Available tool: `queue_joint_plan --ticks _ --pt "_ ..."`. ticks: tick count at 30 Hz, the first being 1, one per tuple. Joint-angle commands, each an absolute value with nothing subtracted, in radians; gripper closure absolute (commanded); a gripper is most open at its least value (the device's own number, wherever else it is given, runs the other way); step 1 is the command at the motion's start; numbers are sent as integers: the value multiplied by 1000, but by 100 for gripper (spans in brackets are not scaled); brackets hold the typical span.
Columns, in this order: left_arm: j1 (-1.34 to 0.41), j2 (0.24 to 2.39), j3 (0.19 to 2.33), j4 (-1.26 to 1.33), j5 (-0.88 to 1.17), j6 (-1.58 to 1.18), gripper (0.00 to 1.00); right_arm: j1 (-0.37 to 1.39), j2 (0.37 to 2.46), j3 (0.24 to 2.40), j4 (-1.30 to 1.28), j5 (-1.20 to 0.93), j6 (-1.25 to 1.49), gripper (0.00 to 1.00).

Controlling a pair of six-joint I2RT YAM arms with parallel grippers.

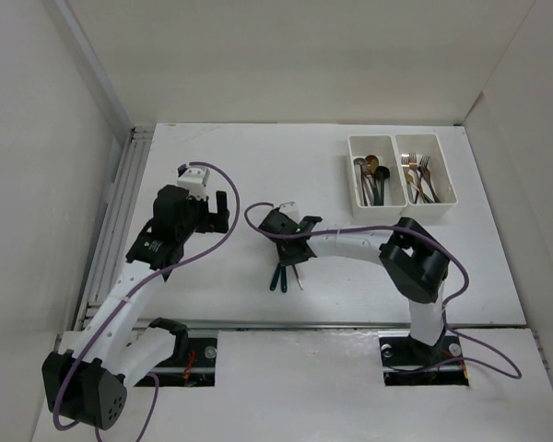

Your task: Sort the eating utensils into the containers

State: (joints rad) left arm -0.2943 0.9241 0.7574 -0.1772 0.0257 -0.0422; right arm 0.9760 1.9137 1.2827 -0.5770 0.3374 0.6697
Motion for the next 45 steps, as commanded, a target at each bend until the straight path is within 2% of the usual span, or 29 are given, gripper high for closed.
queue_joint_plan --ticks 1,9,12,14,19,24,29,35,41,44,45 --pt "-291 899 744 -156 28 -43 0 980 1979 1347 -614 380 647 65" --pt "-291 890 744 -156 18 -34 0 916 2051 1394 -586 348 617 65" --pt "-291 881 735 -147 6 -34 0 905 2077 1394 -574 336 585 81" --pt "-291 881 735 -147 6 -34 0 905 2089 1404 -574 336 574 100" --pt "-291 881 726 -138 -3 -34 0 905 2065 1393 -641 386 540 100" --pt "-291 881 726 -138 -3 -34 0 819 1971 1374 -778 575 486 100" --pt "-291 871 726 -129 -3 -25 0 830 1936 1459 -916 793 396 100" --pt "-291 871 726 -129 -12 -25 0 851 1922 1468 -948 840 408 100" --pt "-291 871 726 -138 -12 -25 0 839 1734 1480 -865 859 353 100" --pt "-291 871 726 -138 -12 -25 0 776 1593 1496 -705 778 195 100" --pt "-291 871 726 -129 -12 -25 0 702 1562 1505 -665 755 163 100"
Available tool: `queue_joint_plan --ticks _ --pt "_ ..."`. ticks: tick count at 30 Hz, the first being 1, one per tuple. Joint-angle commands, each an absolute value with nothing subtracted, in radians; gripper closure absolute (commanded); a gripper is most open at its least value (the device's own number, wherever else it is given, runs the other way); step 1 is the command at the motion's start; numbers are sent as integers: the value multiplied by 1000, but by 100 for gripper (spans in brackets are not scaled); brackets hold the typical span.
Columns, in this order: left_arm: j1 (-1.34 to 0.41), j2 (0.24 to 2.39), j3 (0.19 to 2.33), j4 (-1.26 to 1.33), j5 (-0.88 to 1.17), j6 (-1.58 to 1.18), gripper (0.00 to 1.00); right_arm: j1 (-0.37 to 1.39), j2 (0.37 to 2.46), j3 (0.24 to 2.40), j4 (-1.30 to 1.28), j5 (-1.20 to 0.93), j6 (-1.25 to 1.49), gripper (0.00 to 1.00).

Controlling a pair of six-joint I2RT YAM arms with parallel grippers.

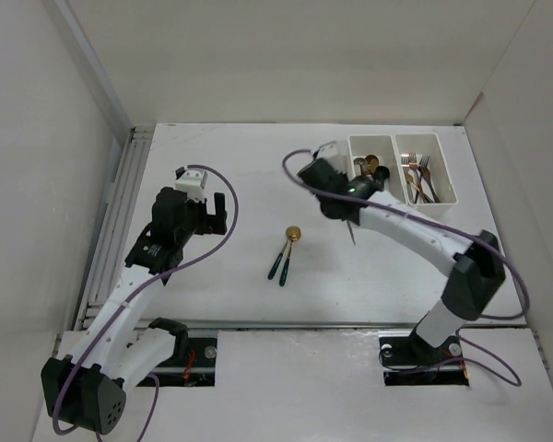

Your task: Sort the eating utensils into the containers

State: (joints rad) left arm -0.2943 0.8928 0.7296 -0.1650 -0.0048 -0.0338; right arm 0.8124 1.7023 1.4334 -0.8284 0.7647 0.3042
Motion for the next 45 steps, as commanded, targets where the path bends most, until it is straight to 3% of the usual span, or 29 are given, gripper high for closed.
queue_joint_plan --ticks 1,6,10,12,14,19,29,34,35,38,45 --pt "-291 871 726 -129 -12 -25 0 655 1515 1505 -587 729 94 100" --pt "-291 893 716 -97 0 12 0 311 1463 1415 -323 512 -121 100" --pt "-291 934 716 -97 159 112 0 148 1528 1396 -190 356 -204 100" --pt "-291 954 716 -115 221 156 9 103 1601 1396 -160 347 -204 100" --pt "-314 980 726 -124 244 179 11 49 1661 1448 -150 313 -204 100" --pt "-348 1035 756 -169 265 247 13 2 1836 1534 -150 304 -204 100" --pt "-483 1160 801 -265 299 333 16 -29 1946 1522 -204 351 -167 99" --pt "-518 1230 863 -337 423 377 15 -40 2008 1626 -340 321 -149 75" --pt "-518 1230 864 -347 434 377 15 -40 2008 1626 -341 321 -138 64" --pt "-543 1273 890 -382 456 377 15 -40 1959 1615 -341 321 -114 45" --pt "-590 1396 971 -460 446 377 31 -40 1813 1562 -350 360 -80 41"
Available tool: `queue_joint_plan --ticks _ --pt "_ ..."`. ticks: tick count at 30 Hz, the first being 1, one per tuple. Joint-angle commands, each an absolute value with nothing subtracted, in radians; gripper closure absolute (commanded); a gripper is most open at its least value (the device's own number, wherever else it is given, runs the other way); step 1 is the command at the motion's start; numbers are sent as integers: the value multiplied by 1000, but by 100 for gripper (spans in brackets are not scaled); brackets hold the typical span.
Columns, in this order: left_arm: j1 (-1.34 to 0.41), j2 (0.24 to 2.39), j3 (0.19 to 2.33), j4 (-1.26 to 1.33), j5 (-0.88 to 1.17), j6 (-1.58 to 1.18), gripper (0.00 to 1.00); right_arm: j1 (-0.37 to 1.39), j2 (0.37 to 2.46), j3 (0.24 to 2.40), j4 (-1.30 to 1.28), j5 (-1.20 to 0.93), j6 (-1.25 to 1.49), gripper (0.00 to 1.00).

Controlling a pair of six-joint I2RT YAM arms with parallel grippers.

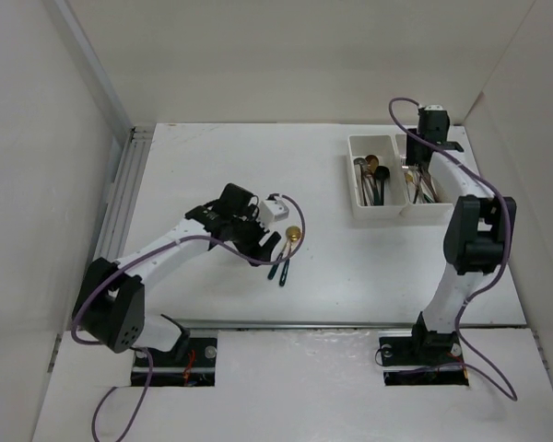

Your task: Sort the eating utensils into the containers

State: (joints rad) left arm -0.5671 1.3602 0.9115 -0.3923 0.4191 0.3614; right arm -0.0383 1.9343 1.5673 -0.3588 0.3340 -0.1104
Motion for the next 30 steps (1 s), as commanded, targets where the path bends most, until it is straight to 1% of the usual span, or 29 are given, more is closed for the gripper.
queue_joint_plan --ticks 1,4,6,7,8,12,14,19,28,30 --pt "-603 1411 980 -469 446 377 31 -40 1760 1551 -350 342 -66 41" --pt "-653 1474 992 -489 424 377 37 -40 1668 1494 -341 322 -29 41" --pt "-664 1518 1002 -489 388 344 45 -40 1573 1462 -341 311 1 41" --pt "-676 1570 1023 -489 388 328 51 -26 1507 1425 -331 311 2 41" --pt "-686 1597 1038 -489 388 316 53 -17 1506 1405 -331 302 11 41" --pt "-686 1684 1077 -473 338 253 53 18 1331 1319 -321 302 20 41" --pt "-686 1709 1086 -459 296 230 54 29 1283 1286 -321 302 20 41" --pt "-695 1747 1086 -433 275 183 54 40 1162 1247 -348 302 38 40" --pt "-753 1851 1132 -453 143 153 52 40 1112 1247 -377 282 49 40" --pt "-753 1881 1141 -477 121 144 66 40 1103 1247 -377 282 61 40"
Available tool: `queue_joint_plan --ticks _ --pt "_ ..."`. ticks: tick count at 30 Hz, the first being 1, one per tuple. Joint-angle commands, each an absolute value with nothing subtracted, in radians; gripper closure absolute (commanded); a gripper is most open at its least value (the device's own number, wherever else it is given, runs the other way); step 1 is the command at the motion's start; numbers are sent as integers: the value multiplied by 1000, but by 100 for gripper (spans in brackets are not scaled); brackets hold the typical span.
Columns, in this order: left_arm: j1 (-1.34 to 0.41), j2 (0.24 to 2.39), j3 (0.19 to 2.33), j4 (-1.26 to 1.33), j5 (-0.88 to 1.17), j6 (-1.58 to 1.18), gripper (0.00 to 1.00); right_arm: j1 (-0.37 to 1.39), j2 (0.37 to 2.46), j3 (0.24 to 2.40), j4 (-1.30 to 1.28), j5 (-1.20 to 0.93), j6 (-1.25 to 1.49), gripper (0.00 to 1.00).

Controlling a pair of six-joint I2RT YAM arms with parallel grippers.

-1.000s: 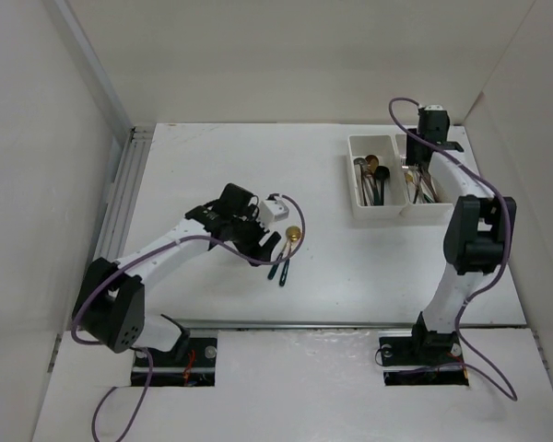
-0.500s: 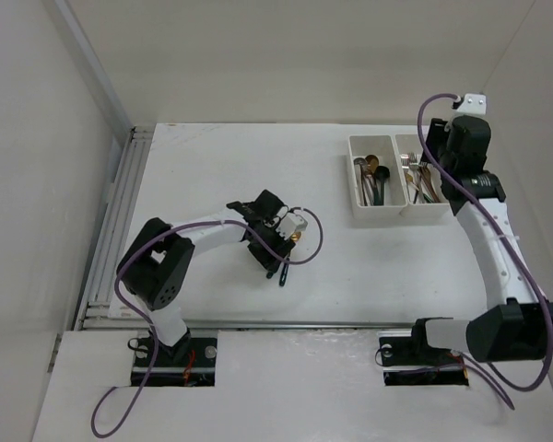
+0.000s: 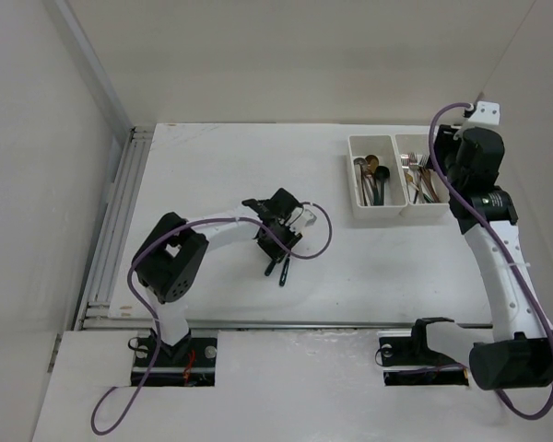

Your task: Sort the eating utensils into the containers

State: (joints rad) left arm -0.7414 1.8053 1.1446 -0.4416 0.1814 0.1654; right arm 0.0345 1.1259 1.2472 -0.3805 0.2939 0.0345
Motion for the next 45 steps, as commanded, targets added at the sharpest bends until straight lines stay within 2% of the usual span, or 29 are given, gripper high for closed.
queue_joint_plan --ticks 1,2,3,4,5,11,14,15,18,20,27,36,40,45 --pt "-753 1893 1150 -477 121 144 73 51 1094 1247 -377 282 61 40" --pt "-744 1907 1150 -477 121 131 78 51 1094 1247 -377 282 61 40" --pt "-733 1907 1150 -477 133 121 91 60 1094 1247 -377 282 61 40" --pt "-721 1907 1141 -468 144 121 98 60 1094 1247 -377 282 61 40" --pt "-698 1907 1141 -468 144 111 100 72 1094 1247 -386 291 61 40" --pt "-627 1827 1195 -468 233 91 100 175 1085 1256 -405 266 28 40" --pt "-589 1723 1261 -446 271 69 100 250 1065 1256 -405 137 -41 37" --pt "-578 1660 1299 -425 308 69 100 291 1051 1256 -396 39 -54 35" --pt "-535 1559 1339 -336 421 37 100 360 999 1209 -330 -104 -66 17" --pt "-505 1470 1359 -283 500 15 100 431 954 1152 -238 -208 -43 13" --pt "-492 1309 1325 -85 716 -119 100 636 991 1103 -40 -265 77 13" --pt "-537 1106 1197 199 687 -187 100 724 1086 1127 178 -368 172 15" --pt "-548 1095 1197 199 687 -187 100 762 1137 1137 178 -368 199 20" --pt "-558 1086 1187 209 696 -207 100 762 1189 1147 178 -324 250 34"
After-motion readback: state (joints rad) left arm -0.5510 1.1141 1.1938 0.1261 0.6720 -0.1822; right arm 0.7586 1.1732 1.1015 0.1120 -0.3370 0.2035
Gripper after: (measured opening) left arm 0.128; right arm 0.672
